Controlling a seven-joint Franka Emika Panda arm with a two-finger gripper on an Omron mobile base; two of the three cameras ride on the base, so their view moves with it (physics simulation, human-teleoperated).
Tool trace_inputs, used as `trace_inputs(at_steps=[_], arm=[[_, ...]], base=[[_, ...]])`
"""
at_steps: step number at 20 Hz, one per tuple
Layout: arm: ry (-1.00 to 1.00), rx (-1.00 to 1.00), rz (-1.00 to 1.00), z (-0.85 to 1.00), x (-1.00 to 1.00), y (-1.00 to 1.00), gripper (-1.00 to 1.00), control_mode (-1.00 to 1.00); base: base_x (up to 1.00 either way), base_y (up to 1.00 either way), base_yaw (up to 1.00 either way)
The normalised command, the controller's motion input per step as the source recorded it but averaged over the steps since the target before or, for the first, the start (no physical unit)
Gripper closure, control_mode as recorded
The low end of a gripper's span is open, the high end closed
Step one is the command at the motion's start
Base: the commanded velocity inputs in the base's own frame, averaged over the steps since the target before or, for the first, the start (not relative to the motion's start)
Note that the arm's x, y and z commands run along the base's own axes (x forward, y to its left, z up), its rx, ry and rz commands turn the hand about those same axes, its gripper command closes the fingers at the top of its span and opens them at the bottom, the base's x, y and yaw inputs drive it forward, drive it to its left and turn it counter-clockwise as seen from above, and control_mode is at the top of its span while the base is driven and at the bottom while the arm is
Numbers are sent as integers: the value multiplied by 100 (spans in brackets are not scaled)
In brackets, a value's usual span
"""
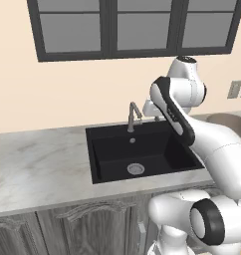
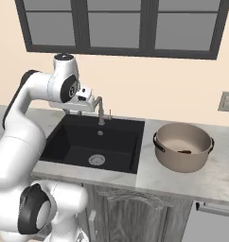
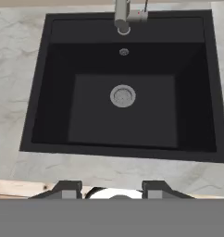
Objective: Dump the sweet potato from the pot into the sink. Then turn on the water and wash the sweet potato. Then turn off the water and put the sweet potato back in the pot.
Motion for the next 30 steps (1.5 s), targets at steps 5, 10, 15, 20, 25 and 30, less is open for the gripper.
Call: trace_inputs(at_steps=[5, 10, 15, 20, 25, 30], arm=[[0, 1, 0, 0, -5, -17, -100, -100], [0, 6, 5, 0, -3, -76, -100, -100], [0, 1, 7, 0, 0, -83, -100, -100], [0, -2, 5, 0, 0, -73, -100, -100], [0, -9, 1, 0, 0, -64, -100, -100], [0, -11, 0, -3, 0, -53, -100, -100]], base=[[0, 0, 0], [0, 0, 0], [0, 0, 0], [0, 0, 0], [0, 0, 0], [0, 0, 0]])
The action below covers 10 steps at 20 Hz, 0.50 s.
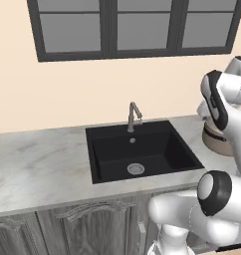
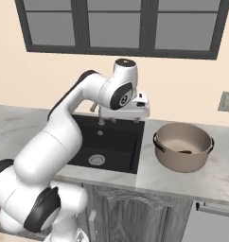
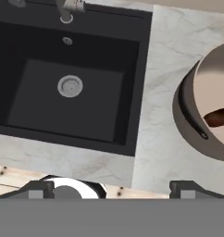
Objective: Dump the sweet potato from the pot into the sink. Then turn on the water and wash the sweet potato. Then turn off the water and put the sweet potato back in the pot.
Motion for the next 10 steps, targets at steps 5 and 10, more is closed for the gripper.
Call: trace_inputs(at_steps=[5, 10], arm=[[0, -17, 0, -11, 0, -42, -100, -100], [0, -15, 0, -20, 0, -32, -100, -100]], base=[[0, 0, 0], [0, 0, 0]])
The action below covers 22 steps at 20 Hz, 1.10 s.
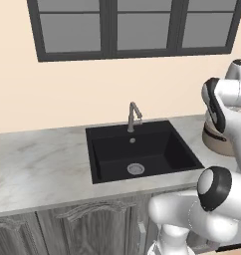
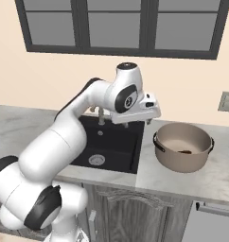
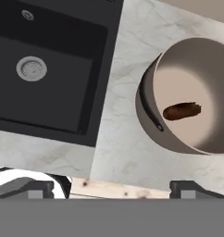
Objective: Dump the sweet potato from the pot into the sink. Then turn on the water and wash the sweet potato. Then turn off the water and put the sweet potato back in the pot.
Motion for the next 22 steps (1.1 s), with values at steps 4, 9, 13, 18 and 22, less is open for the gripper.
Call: trace_inputs(at_steps=[4, 9, 13, 18, 22], arm=[[0, -6, 0, -23, 4, -25, -100, -100], [0, 0, 0, -24, 27, -19, -100, -100], [0, 0, 0, -27, 40, -14, -100, -100], [0, 0, 0, -29, 35, -13, -100, -100], [0, 0, 0, -27, 32, -19, -100, -100]], base=[[0, 0, 0], [0, 0, 0], [0, 0, 0], [0, 0, 0], [0, 0, 0]])
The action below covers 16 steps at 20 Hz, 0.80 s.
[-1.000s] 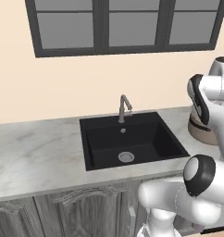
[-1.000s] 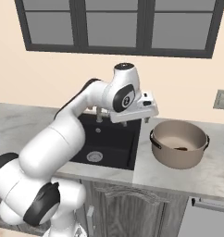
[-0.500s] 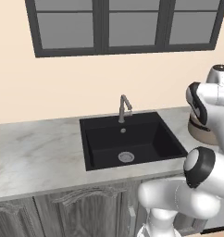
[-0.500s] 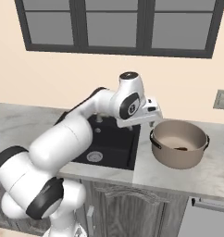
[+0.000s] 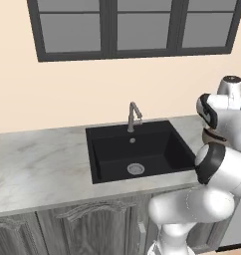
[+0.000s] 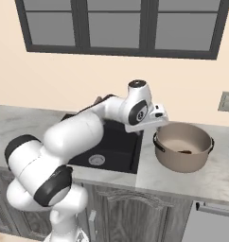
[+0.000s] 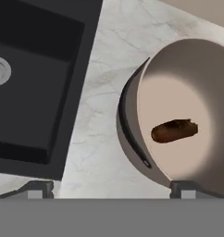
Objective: Dump the sweet potato from the pot into the sink. Then turn on the water and wash the sweet potato. Then turn off the water and put the sweet potato back in the pot.
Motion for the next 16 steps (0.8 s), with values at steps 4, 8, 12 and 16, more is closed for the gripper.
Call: trace_inputs(at_steps=[4, 8, 12, 16], arm=[[0, 0, 0, -27, 35, -16, -100, -100], [0, 0, 0, -24, 33, -15, -100, -100], [0, 0, 0, -20, 31, -13, -100, -100], [0, 0, 0, -23, 30, -18, -100, -100]], base=[[0, 0, 0], [0, 0, 0], [0, 0, 0], [0, 0, 0]])
